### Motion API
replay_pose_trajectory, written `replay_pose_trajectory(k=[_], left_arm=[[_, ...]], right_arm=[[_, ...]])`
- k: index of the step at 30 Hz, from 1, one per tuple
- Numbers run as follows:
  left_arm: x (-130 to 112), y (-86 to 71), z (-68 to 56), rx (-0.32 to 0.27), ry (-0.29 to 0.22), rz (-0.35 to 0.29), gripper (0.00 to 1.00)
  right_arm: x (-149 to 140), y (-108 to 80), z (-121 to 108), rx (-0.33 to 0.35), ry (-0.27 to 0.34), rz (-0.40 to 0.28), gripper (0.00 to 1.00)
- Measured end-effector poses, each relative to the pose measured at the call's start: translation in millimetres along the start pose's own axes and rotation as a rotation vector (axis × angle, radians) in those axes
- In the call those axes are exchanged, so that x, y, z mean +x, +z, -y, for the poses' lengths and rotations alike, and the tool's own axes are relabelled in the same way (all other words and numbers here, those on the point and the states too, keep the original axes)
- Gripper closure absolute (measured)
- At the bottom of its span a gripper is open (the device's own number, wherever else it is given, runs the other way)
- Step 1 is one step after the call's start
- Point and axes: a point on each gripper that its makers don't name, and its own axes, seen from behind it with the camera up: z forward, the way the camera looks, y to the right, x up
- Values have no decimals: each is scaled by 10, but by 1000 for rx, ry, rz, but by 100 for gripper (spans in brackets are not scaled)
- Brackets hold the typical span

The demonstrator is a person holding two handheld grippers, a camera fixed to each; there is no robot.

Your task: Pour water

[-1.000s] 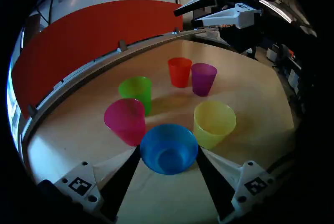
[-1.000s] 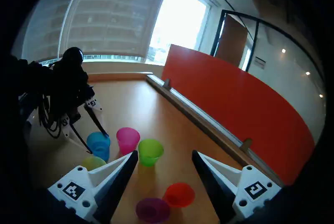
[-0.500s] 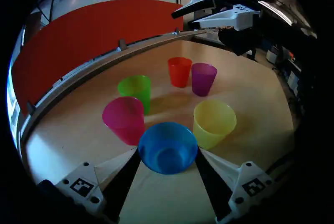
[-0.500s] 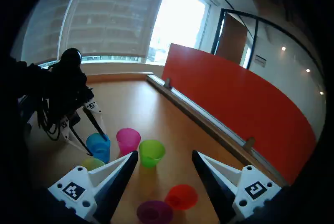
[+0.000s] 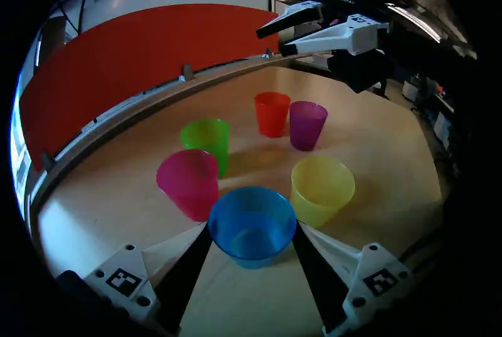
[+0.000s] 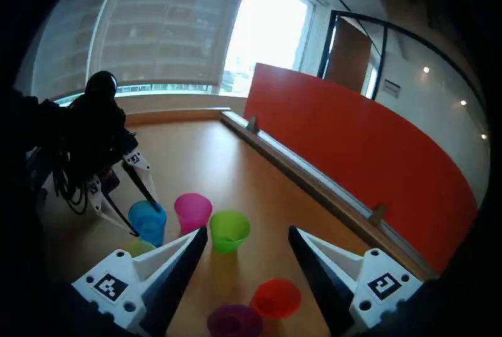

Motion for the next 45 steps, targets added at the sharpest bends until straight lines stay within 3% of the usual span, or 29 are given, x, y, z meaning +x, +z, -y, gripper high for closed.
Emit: replay_pose_trajectory(k=[14, 21, 35, 45], left_arm=[[272, -212, 65, 28, -35, -95, 14], [382, -295, 18, 17, -40, -131, 14], [533, -419, 45, 48, -34, -184, 14], [654, -513, 89, 57, -57, -245, 14]], right_arm=[[49, 81, -18, 2, 8, 3, 0], [44, 131, -23, 7, 13, 13, 0], [-68, 294, 18, 44, 20, 79, 0], [-161, 458, 88, 83, 24, 141, 0]])
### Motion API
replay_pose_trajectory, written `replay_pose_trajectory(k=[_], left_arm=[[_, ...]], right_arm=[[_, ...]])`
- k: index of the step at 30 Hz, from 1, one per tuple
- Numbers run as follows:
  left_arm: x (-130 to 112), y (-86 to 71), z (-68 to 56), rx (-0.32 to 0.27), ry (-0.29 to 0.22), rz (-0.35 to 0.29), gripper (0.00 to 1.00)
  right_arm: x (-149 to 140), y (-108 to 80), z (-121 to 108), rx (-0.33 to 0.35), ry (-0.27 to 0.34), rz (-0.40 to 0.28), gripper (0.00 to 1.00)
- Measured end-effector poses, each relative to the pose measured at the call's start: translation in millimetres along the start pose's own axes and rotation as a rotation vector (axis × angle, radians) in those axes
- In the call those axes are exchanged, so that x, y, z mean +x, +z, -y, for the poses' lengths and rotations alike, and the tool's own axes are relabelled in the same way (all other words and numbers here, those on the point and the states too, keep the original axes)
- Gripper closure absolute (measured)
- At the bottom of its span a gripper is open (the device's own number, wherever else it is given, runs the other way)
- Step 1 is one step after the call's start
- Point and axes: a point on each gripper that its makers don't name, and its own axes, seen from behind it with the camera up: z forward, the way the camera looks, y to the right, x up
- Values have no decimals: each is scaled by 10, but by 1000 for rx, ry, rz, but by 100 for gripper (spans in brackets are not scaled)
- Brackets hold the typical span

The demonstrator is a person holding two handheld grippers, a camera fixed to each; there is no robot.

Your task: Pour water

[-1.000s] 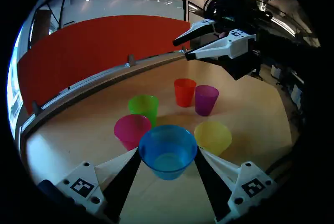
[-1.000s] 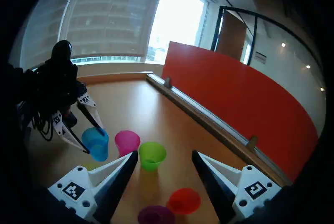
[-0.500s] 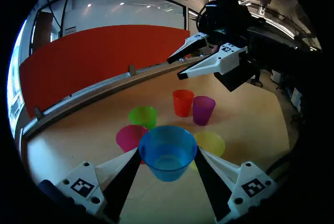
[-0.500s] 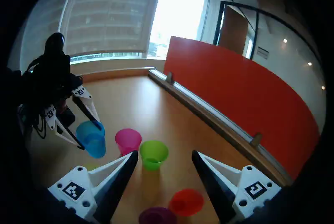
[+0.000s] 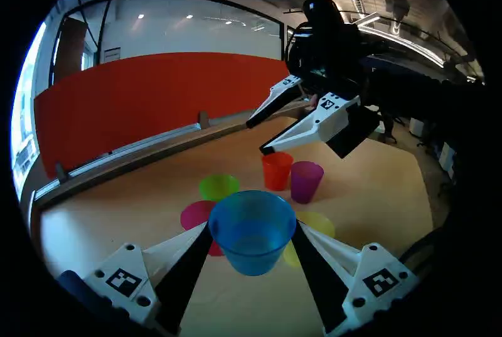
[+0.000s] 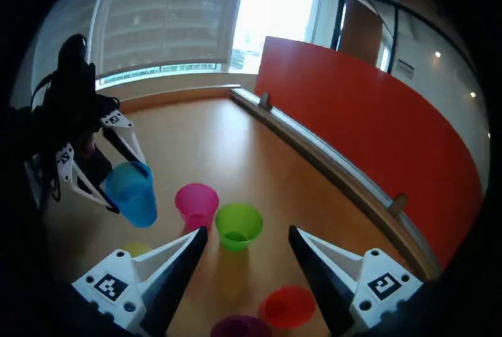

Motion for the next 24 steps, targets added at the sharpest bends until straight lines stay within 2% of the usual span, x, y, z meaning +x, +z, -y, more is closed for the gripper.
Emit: replay_pose_trajectory(k=[17, 24], left_arm=[[157, -132, 79, 34, 17, -61, 14], [192, -170, 75, 42, 22, -79, 14]], right_arm=[[-78, 194, 55, 30, -26, 98, 0], [-111, 265, 65, 42, -27, 122, 0]])
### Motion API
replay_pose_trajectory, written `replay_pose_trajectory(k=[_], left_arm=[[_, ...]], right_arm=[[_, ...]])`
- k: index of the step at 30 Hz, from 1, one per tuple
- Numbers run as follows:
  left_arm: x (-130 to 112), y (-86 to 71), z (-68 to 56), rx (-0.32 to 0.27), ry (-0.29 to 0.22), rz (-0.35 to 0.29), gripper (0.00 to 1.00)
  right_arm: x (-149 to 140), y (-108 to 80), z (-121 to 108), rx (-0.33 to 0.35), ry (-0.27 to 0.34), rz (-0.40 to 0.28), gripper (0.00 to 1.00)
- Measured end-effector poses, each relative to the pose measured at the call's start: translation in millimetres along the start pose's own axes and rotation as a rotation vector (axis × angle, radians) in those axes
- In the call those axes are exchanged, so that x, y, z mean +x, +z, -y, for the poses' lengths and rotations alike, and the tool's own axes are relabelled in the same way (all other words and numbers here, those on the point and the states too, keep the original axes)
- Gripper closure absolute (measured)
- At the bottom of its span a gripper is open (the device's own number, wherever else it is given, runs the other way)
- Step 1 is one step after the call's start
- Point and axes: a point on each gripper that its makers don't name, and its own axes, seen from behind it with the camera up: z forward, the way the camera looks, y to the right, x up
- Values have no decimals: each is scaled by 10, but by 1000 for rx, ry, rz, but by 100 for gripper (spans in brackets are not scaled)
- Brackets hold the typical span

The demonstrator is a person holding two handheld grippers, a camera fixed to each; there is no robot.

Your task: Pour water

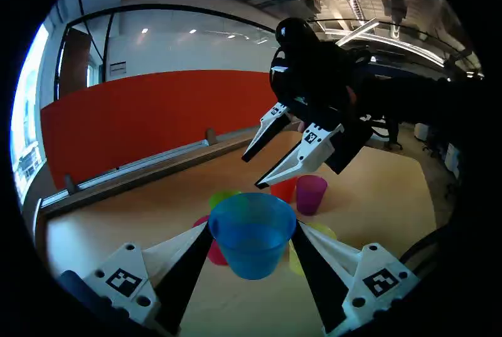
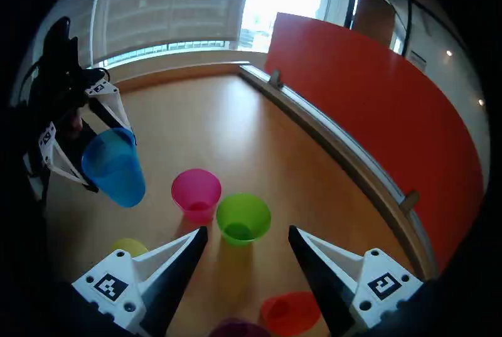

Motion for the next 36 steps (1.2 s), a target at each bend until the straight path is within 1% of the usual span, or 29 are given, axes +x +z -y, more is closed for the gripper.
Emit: replay_pose_trajectory(k=[8, 15, 23, 30, 36], left_arm=[[71, -34, 8, 3, -5, -27, 14], [103, -62, 21, 8, -7, -44, 14], [110, -81, 23, 8, -5, -46, 14], [105, -88, 14, 3, -8, -46, 14], [96, -91, 10, 0, -10, -48, 14]], right_arm=[[-60, 97, -25, 7, 16, 40, 0], [-99, 203, -22, 20, 48, 78, 0], [-130, 268, 7, 33, 34, 121, 0], [-150, 301, 35, 49, 38, 159, 0], [-144, 351, 53, 59, 32, 178, 0]])
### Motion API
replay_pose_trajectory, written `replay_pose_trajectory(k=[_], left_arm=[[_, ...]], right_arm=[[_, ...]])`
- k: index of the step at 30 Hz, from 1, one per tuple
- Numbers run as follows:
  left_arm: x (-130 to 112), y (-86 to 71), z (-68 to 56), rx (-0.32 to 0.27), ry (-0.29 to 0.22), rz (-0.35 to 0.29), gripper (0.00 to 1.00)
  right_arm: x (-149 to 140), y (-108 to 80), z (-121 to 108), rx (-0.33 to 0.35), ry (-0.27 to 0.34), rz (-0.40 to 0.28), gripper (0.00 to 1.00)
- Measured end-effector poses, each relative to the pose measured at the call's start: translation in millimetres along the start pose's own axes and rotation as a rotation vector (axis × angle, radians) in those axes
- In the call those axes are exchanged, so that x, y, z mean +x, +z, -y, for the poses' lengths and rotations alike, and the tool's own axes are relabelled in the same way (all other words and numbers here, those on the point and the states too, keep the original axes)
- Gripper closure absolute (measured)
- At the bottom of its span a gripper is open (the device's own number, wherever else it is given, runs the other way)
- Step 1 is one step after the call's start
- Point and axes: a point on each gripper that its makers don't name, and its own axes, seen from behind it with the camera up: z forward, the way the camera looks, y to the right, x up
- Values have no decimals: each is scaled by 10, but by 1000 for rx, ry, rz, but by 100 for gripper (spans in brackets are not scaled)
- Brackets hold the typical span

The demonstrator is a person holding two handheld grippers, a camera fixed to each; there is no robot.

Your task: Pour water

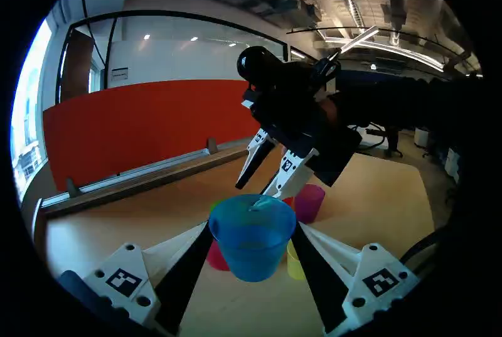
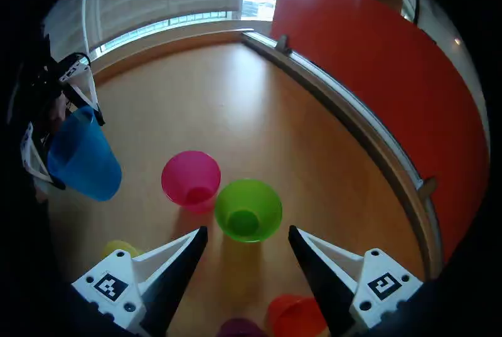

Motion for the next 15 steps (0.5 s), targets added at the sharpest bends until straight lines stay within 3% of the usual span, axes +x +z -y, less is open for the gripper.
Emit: replay_pose_trajectory(k=[15], left_arm=[[-60, -31, 73, 9, -15, -1, 14]], right_arm=[[-33, 161, -2, 13, 30, 53, 0]])
